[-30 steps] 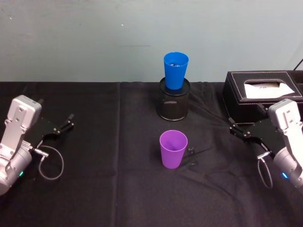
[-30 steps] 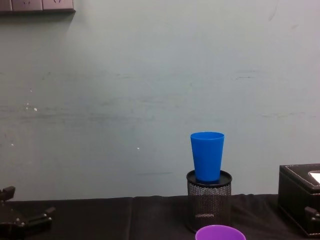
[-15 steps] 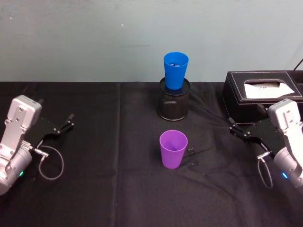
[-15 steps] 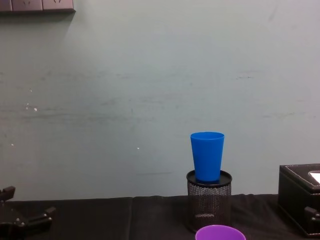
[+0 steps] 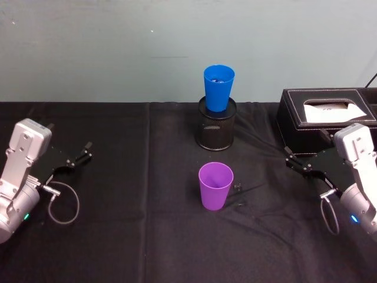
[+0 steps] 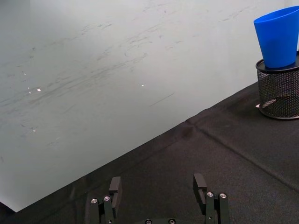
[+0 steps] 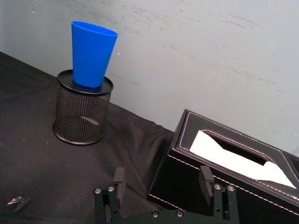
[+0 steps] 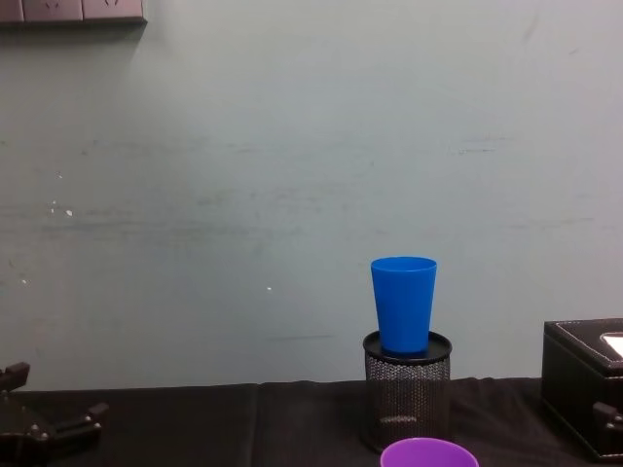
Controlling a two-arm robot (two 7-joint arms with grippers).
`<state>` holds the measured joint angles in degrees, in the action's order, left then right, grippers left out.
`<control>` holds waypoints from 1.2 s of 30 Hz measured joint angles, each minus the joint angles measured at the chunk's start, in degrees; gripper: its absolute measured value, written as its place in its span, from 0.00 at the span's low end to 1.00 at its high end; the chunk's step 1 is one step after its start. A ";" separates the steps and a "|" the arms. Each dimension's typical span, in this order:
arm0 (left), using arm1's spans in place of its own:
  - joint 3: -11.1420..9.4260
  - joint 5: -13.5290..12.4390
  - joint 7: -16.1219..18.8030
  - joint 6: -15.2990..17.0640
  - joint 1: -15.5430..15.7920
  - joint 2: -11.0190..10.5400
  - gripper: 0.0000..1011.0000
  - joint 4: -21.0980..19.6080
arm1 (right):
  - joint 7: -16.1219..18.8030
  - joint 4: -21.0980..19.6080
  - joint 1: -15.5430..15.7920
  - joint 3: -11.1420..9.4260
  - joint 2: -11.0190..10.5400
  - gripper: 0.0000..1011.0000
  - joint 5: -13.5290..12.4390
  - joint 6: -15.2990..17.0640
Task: Pick up one cup with a gripper and tap it against the other cup.
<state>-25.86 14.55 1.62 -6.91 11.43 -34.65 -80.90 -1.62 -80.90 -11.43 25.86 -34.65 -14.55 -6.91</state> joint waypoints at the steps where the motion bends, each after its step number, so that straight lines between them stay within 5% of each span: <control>1: 0.00 0.00 0.00 0.00 0.00 0.00 0.99 0.00 | 0.00 0.00 0.00 0.00 0.00 0.99 0.00 0.00; 36: 0.00 0.00 0.00 0.00 0.00 0.00 0.99 0.00 | 0.44 -0.25 0.33 -0.52 -0.05 0.99 -0.24 -0.63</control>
<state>-25.86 14.55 1.62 -6.90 11.43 -34.65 -80.90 -1.18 -81.15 -11.11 25.34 -34.69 -14.79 -7.54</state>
